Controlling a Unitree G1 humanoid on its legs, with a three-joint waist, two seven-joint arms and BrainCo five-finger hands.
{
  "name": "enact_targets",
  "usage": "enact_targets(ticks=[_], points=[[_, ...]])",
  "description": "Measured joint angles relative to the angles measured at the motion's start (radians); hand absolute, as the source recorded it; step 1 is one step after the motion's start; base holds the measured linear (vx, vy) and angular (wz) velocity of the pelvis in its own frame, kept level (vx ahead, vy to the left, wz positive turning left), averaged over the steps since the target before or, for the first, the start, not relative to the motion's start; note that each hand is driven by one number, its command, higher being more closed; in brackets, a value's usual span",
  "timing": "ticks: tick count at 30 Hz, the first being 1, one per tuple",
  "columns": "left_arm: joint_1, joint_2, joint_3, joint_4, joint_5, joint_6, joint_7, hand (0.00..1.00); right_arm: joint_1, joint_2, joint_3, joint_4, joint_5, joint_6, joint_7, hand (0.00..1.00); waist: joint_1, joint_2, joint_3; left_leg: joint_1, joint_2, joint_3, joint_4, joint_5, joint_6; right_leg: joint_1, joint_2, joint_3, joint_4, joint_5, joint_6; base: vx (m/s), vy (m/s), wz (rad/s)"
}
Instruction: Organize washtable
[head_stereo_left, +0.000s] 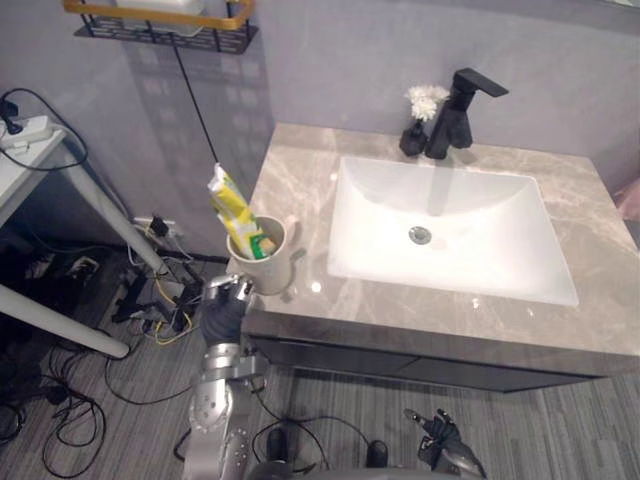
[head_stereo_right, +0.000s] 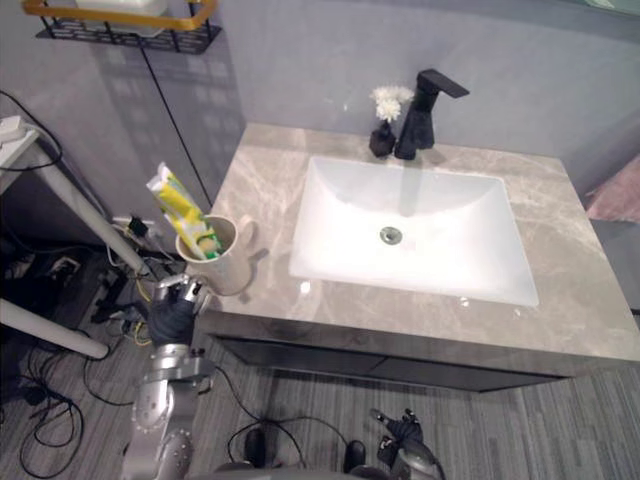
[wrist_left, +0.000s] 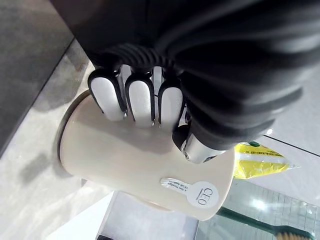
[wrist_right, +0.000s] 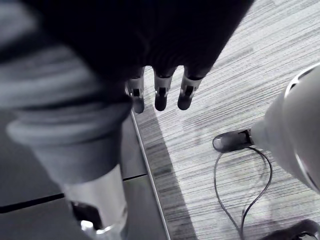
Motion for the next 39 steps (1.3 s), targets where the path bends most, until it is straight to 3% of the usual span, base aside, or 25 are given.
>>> enact_targets(ticks=[16,39], points=[[0.008,0.001,-0.006,0.000,0.000,0.010,-0.019,1.00,0.000,0.000,0.000,0.000,0.010,0.000,0.000,0.00,0.000,0.009,0.006,0.000,0.000,0.002,0.000,0.000,0.000,-0.001,0.001,0.004,0.000,-0.001,-0.001,0.00,0.000,0.00],[-0.003,0.001,0.005,0.005,0.042,0.011,0.008,1.00,0.007,0.000,-0.010,0.000,0.032,0.000,-0.001,0.00,-0.001,0.018,0.012,0.003,0.001,0.010,0.000,0.000,0.000,-0.002,0.002,0.022,0.000,-0.003,-0.005,0.00,0.000,0.00]])
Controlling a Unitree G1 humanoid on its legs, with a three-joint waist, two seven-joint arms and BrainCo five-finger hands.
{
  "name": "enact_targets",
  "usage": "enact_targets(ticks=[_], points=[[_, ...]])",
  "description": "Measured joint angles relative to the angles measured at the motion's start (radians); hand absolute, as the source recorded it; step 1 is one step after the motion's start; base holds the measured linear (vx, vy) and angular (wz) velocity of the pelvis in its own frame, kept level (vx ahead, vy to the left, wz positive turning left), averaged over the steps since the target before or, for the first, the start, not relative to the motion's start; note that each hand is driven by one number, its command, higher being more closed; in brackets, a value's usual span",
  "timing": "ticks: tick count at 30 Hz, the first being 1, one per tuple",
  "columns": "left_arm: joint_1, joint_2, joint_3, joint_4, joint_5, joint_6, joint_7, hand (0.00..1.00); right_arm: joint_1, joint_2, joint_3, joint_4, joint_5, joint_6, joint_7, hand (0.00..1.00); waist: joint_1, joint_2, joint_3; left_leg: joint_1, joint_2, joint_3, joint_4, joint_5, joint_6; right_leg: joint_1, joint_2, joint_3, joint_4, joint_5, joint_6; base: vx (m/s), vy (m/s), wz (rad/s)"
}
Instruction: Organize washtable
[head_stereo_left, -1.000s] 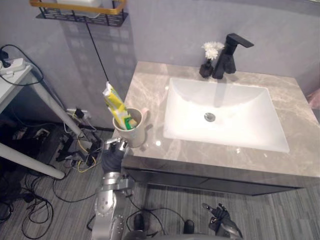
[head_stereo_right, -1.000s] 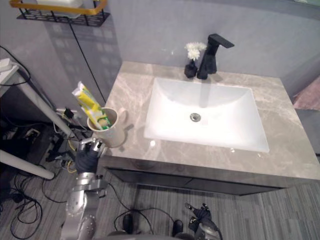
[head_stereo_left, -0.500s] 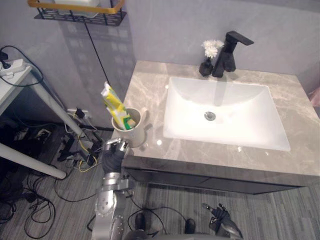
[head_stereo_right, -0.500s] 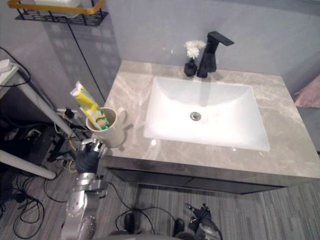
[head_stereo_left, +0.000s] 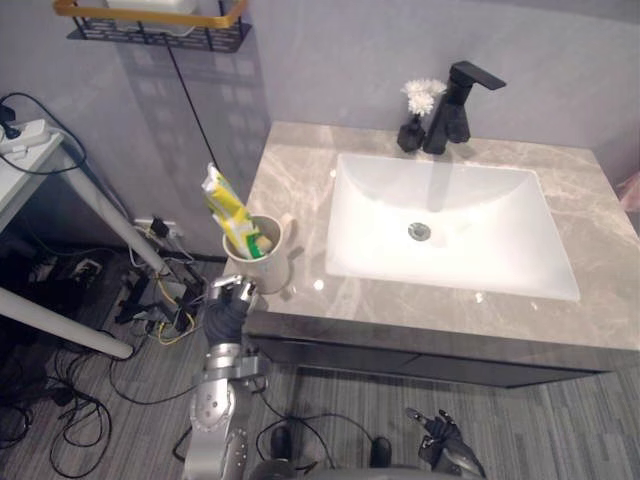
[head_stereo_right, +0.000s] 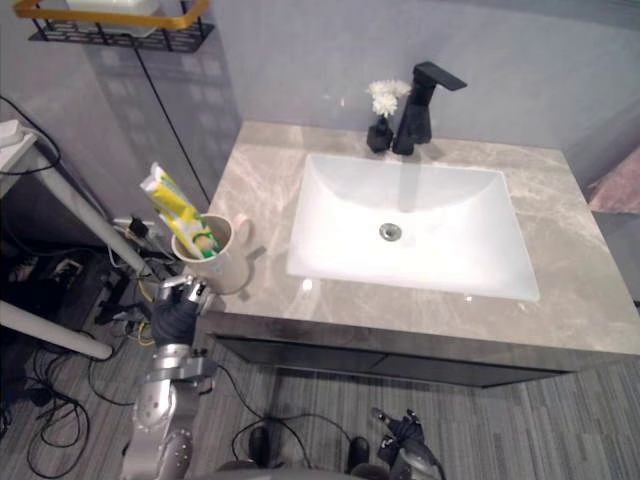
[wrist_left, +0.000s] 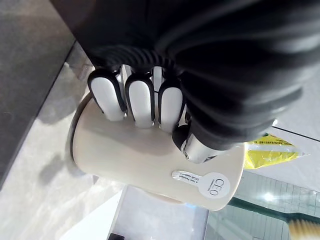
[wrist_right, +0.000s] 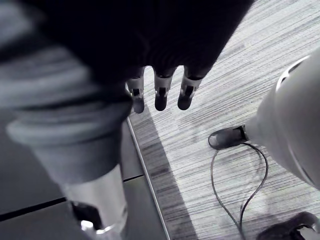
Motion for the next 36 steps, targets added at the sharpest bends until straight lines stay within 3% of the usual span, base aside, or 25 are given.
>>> enact_targets(ticks=[30,36], points=[[-0.084,0.001,0.060,0.066,0.056,0.001,0.043,1.00,0.004,-0.002,-0.018,-0.002,0.009,-0.004,0.000,0.00,-0.005,0.006,0.003,-0.012,0.000,0.009,0.000,-0.001,-0.001,-0.016,0.001,0.004,-0.002,0.004,0.003,0.00,0.000,-0.01],[-0.086,0.002,0.083,0.078,0.068,0.001,0.046,1.00,0.005,-0.001,-0.021,-0.003,0.010,-0.016,0.000,0.00,-0.027,0.007,0.003,-0.010,0.001,0.013,0.000,-0.001,-0.001,-0.016,0.001,0.006,-0.002,0.004,0.002,0.00,0.000,0.00]])
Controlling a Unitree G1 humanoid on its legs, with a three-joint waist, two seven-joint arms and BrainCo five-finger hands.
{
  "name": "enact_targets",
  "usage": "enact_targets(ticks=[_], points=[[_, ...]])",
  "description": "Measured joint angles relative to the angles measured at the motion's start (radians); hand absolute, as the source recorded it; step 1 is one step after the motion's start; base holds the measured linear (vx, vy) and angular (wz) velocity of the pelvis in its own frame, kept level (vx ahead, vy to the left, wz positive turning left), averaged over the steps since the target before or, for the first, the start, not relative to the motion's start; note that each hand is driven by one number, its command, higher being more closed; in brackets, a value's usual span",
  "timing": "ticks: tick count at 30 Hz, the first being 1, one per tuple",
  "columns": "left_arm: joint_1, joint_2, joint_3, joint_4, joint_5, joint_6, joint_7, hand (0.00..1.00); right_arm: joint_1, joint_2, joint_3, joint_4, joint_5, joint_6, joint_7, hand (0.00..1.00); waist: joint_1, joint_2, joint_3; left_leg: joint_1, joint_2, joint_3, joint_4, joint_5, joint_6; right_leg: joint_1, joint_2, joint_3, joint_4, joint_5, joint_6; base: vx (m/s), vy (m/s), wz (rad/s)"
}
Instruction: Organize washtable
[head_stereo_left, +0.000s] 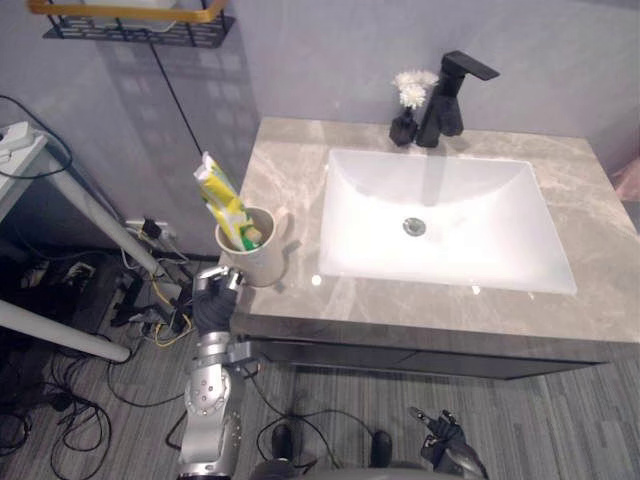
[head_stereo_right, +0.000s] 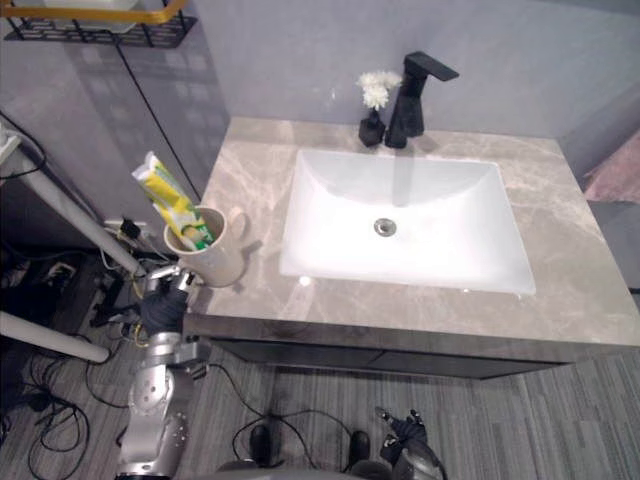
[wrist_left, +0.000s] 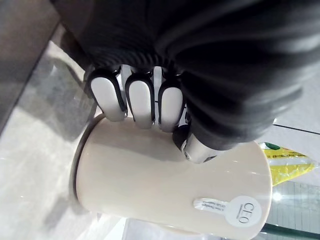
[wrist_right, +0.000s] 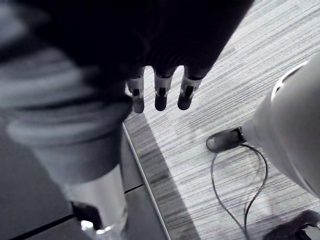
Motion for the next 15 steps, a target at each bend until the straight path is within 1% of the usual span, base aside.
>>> enact_targets(ticks=[4,15], points=[[-0.004,0.006,-0.003,0.000,0.008,0.000,0.016,1.00,0.009,0.000,0.000,0.000,0.000,-0.002,0.000,0.00,-0.001,0.000,0.000,0.001,0.001,0.002,0.000,0.000,0.000,0.000,0.000,0.001,0.000,0.000,-0.001,0.00,0.000,-0.01],[-0.035,0.009,0.000,0.000,0.009,0.000,0.018,1.00,0.016,-0.001,0.000,-0.008,0.000,-0.003,0.000,0.00,-0.003,0.001,0.000,0.001,0.001,0.008,0.000,-0.002,0.000,-0.003,0.001,0.007,-0.002,0.001,-0.002,0.00,0.000,0.00]])
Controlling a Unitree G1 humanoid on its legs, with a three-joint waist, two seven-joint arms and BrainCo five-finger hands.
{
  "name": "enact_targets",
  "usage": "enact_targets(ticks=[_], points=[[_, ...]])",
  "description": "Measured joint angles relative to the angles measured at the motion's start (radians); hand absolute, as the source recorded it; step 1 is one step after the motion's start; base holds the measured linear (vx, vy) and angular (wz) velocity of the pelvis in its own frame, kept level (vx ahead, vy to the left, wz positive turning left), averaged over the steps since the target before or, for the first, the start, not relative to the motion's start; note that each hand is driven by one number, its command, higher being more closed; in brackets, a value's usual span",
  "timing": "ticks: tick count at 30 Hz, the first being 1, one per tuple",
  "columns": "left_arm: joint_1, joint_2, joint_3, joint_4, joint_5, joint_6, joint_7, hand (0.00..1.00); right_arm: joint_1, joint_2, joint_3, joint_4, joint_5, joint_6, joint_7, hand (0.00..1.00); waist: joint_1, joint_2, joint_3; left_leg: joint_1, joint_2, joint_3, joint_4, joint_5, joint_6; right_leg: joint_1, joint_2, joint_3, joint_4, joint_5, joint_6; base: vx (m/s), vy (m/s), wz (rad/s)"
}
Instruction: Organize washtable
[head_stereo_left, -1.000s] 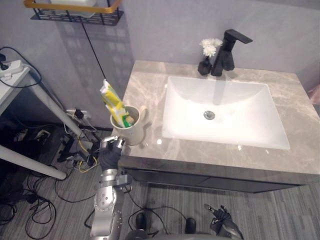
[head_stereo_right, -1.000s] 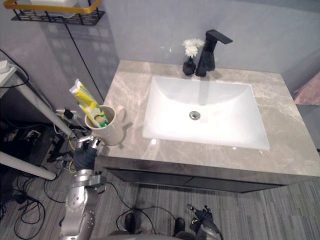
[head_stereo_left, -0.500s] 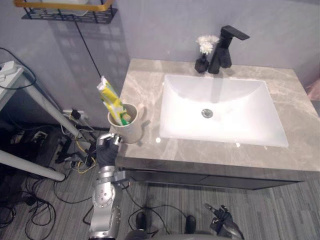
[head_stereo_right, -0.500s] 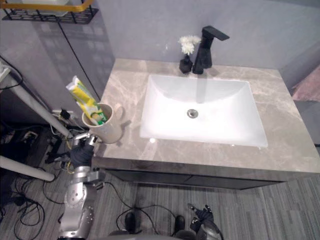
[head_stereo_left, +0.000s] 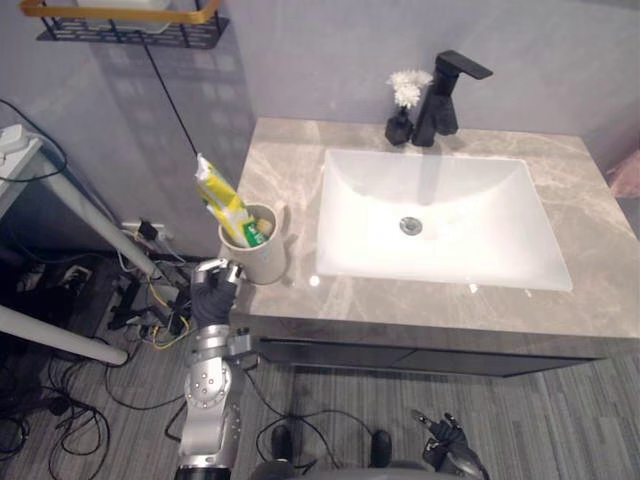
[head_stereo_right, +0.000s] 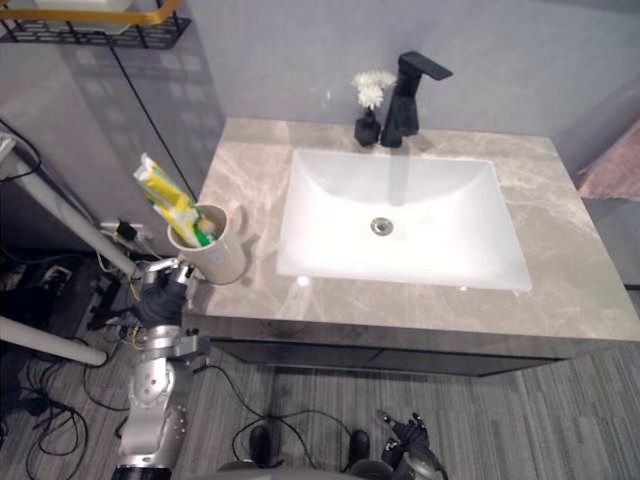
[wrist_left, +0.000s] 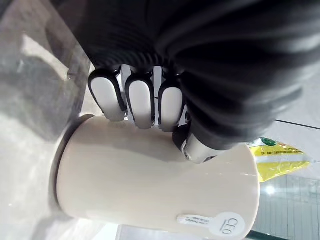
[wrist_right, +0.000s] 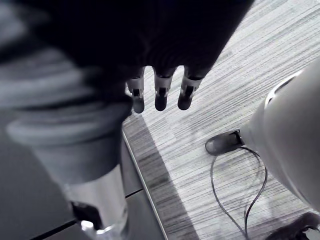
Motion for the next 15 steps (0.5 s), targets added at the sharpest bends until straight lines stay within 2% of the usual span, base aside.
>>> enact_targets(ticks=[15], points=[[-0.026,0.010,0.001,0.018,0.038,0.000,0.019,1.00,0.001,0.002,-0.024,-0.003,0.000,0.000,0.001,0.00,-0.001,0.000,0.000,0.002,0.000,0.017,0.000,0.000,0.000,-0.008,0.000,0.016,0.000,0.004,-0.003,0.00,0.001,-0.03]])
